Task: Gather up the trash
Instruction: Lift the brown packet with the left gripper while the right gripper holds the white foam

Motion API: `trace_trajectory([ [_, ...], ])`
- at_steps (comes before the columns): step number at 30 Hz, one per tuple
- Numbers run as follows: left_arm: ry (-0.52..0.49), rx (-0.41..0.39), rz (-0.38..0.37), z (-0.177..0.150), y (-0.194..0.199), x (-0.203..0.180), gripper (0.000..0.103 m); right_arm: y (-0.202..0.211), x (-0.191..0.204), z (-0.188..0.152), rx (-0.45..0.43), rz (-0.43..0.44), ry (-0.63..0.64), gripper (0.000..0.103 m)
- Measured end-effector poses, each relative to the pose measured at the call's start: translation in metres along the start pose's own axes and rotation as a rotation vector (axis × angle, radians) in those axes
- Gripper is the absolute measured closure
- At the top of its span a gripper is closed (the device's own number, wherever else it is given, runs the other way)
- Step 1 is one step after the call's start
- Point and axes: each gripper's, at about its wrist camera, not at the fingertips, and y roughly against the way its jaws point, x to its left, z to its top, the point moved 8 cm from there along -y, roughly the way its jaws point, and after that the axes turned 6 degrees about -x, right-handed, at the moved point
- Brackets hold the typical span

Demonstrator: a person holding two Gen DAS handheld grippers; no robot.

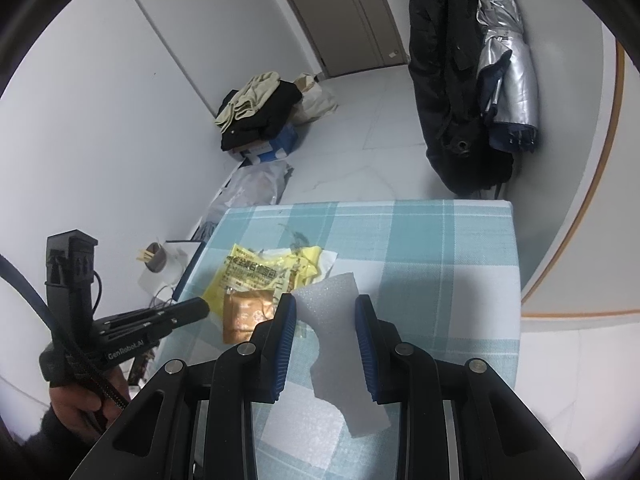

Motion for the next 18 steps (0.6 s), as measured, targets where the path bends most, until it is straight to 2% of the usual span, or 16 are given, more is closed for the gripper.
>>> trace_trajectory([
  [5, 0.089, 0.033, 0.032, -0.008, -0.009, 0.022, 0.103, 0.005, 0.001, -0.003, -0.001, -0.008, 0.003, 0.074],
  [8, 0.082, 0.04, 0.044, -0.012, -0.016, 0.021, 0.102, 0.007, 0.002, -0.005, -0.003, -0.01, 0.017, 0.074],
  [9, 0.081, 0.042, 0.037, -0.012, -0.018, 0.017, 0.092, 0.008, 0.002, -0.005, -0.003, -0.01, 0.021, 0.074],
  [10, 0.072, 0.042, 0.037, -0.012, -0.02, 0.013, 0.073, 0.007, 0.002, -0.005, -0.002, -0.011, 0.024, 0.074],
  [12, 0.055, 0.026, 0.058, -0.011, -0.021, 0.01, 0.048, 0.006, 0.001, -0.004, 0.001, -0.011, 0.022, 0.074],
  [14, 0.047, 0.009, 0.078, -0.01, -0.021, 0.014, 0.045, 0.004, -0.001, -0.003, 0.005, -0.007, 0.015, 0.074],
  [18, 0.031, 0.042, 0.113, -0.012, -0.032, 0.021, 0.045, 0.001, -0.003, -0.003, 0.015, 0.006, 0.001, 0.074],
])
